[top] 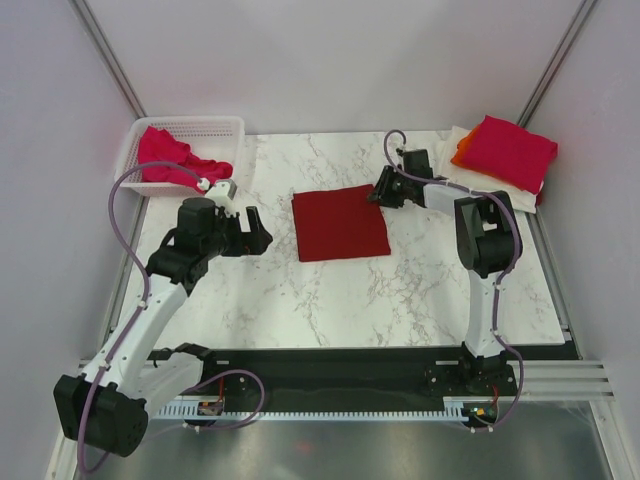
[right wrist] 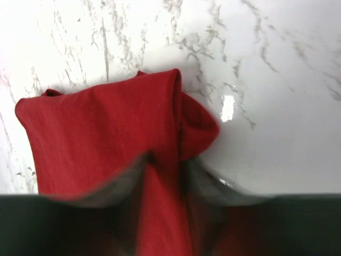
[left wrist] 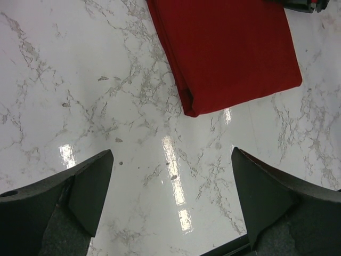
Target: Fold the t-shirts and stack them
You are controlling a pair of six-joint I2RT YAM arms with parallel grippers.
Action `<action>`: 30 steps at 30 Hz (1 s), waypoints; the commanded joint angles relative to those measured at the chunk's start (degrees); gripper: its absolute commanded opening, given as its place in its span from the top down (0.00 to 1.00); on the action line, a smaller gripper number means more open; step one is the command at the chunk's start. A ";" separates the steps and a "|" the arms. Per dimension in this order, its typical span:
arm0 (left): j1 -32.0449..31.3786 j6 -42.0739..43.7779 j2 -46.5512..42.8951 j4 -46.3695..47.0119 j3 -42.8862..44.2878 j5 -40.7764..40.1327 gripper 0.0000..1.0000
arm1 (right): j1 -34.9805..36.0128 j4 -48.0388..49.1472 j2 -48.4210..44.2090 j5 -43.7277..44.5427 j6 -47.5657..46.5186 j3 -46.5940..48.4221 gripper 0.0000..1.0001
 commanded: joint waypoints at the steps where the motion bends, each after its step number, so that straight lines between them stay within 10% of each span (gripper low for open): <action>1: 0.28 -0.65 -1.49 2.53 -0.02 -0.47 0.00 | 0.98 5.40 3.09 -2.97 3.85 -4.56 0.73; 4: 0.37 -0.12 -2.11 2.00 -0.02 -0.04 0.00 | 0.98 12.86 0.81 -4.90 5.96 -8.52 1.00; 30: 0.37 1.73 -3.43 1.30 -0.54 -1.70 0.02 | -1.05 -10.05 -8.96 2.74 4.49 22.40 1.00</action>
